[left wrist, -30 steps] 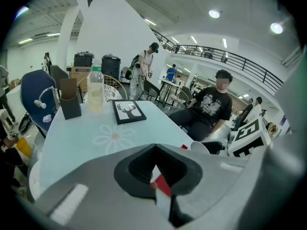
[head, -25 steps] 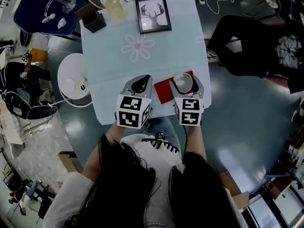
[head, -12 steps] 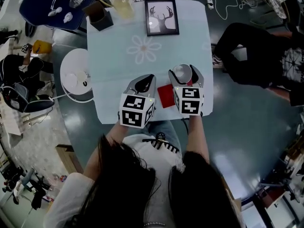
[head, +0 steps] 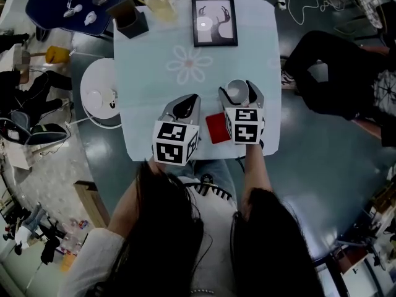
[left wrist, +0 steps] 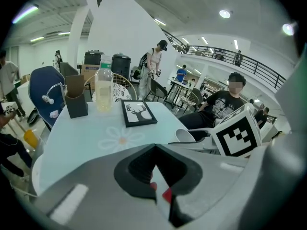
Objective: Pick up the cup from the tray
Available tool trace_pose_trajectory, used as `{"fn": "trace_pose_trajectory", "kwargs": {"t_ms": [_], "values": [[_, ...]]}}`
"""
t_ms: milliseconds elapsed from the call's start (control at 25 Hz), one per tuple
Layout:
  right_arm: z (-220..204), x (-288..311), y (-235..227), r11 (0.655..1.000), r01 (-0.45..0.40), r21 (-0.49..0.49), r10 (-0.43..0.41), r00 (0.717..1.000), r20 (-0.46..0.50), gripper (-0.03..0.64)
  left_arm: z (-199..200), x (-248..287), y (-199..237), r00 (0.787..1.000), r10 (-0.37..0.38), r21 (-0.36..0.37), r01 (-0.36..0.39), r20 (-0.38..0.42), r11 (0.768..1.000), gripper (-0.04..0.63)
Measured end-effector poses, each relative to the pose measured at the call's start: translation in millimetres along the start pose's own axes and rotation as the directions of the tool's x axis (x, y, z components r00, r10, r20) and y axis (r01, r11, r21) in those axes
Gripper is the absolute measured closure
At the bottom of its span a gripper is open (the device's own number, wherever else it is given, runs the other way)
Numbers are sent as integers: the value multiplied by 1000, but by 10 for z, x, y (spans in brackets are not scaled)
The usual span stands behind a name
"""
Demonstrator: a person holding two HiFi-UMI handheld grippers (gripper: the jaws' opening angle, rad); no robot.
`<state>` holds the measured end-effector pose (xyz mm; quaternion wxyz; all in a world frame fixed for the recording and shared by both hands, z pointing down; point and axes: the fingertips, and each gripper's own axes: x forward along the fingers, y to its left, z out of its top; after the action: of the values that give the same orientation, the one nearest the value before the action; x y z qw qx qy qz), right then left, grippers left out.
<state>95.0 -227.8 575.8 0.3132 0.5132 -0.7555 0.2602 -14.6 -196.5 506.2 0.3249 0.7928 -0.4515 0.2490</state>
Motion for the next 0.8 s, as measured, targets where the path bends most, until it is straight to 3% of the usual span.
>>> {"fn": "trace_pose_trajectory", "kwargs": {"t_ms": [280,480,600,800], "values": [[-78,124,-42,1000,0,5,0,1000,-28,243,-35,33,50,1000,25,-17,-25,-3,1000,595],[-59,137,-31,999,-33,25,34,999,-21,223,-248,123,137,994,80,6,-80,-74,997,595],[-19,101,-15,998,-52,36,52,999,4,171,-296,138,114,994,70,1,-70,-88,998,595],[150,-94,-52,995,-48,84,41,996,84,167,-282,116,105,994,66,4,-66,-84,998,595]]}}
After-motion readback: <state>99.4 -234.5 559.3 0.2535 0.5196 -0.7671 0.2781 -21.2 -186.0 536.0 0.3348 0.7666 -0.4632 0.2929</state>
